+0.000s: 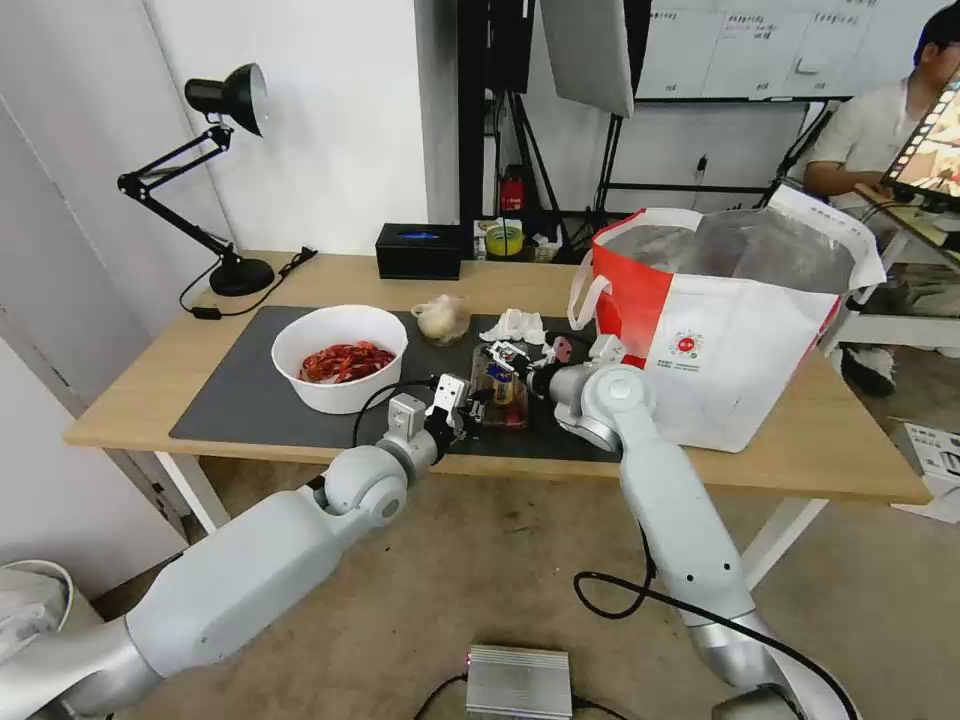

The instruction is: Pick up the trash from the table and place it into the takeout bag.

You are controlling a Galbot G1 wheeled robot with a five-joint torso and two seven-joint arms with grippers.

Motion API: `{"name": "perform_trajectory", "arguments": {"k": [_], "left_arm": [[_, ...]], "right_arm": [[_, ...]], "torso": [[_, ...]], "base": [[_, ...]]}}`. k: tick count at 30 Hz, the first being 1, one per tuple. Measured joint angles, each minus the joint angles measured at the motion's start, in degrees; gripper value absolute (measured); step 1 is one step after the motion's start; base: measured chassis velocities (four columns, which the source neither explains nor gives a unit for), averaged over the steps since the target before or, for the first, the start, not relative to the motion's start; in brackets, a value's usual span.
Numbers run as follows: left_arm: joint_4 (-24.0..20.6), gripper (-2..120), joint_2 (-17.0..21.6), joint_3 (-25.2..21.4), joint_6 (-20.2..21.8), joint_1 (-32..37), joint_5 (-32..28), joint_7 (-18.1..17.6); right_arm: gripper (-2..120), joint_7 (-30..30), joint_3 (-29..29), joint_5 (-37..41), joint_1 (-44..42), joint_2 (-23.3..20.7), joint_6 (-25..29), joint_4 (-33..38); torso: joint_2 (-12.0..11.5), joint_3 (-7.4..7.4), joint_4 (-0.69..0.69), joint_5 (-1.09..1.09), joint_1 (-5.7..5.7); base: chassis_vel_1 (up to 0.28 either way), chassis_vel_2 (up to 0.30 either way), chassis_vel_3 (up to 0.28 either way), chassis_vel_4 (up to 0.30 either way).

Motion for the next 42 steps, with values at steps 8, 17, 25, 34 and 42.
{"name": "perform_trajectory", "arguments": {"k": [8,17,25,34,42], "left_arm": [[-0.1,0,0.1,0.1,-0.1,0.0,0.0,0.0],[0.0,0,-0.1,0.1,-0.5,0.2,0.1,0.0],[0.2,0,-0.2,0.1,-1.0,0.1,0.2,0.0],[0.3,0,-0.5,0.2,-1.1,0.2,0.2,0.0],[0.3,0,-0.3,0.2,-1.1,0.2,0.2,0.0]], "right_arm": [[100,-0.2,0.0,0.0,0.3,0.3,-0.7,-1.0],[98,-0.9,0.0,0.0,0.5,0.4,-1.1,-1.4],[72,-0.6,-0.1,-0.1,0.2,0.2,-1.3,-1.5],[36,0.0,-0.2,-0.1,-0.3,-0.1,-1.7,-1.4],[10,0.1,-0.2,-0.1,-0.4,-0.2,-1.8,-1.3]], "torso": [[0.0,0.0,0.0,0.0,0.0],[0.0,0.0,0.0,0.0,0.0],[0.0,0.0,0.0,0.0,0.0],[0.0,0.0,0.0,0.0,0.0],[0.0,-0.01,0.0,0.0,0.0]], "base": [[0.0,0.0,0.0,0.0],[0.0,0.0,0.0,0.0],[0.0,0.0,0.0,0.0],[0.0,0.0,0.0,0.0],[0.0,0.0,0.0,0.0]]}}
